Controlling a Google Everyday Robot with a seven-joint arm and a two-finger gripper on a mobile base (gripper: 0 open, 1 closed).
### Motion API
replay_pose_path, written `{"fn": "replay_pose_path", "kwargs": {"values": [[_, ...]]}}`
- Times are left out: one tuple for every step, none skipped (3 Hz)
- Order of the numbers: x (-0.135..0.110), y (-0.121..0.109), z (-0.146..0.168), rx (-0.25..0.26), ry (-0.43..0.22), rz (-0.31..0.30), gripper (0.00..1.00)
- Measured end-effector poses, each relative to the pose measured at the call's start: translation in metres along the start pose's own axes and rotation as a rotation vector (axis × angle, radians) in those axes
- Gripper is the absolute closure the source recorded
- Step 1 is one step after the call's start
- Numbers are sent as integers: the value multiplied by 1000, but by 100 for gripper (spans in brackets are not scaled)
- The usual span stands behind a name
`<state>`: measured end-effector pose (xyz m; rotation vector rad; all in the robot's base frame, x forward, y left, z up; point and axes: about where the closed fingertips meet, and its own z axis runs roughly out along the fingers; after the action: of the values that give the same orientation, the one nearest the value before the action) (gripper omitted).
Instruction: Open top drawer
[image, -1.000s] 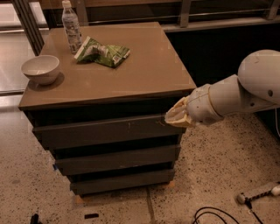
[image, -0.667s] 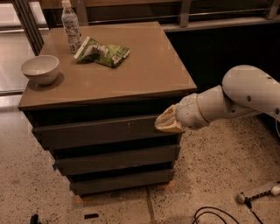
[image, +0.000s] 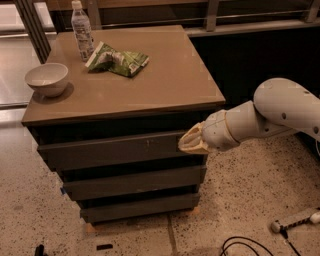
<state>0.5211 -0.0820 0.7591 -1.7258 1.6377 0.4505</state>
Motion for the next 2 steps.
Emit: {"fn": "replay_pose_path", "kwargs": {"values": [[4, -2, 3, 8, 55, -36, 34], [9, -15, 18, 16, 89, -74, 11]]}}
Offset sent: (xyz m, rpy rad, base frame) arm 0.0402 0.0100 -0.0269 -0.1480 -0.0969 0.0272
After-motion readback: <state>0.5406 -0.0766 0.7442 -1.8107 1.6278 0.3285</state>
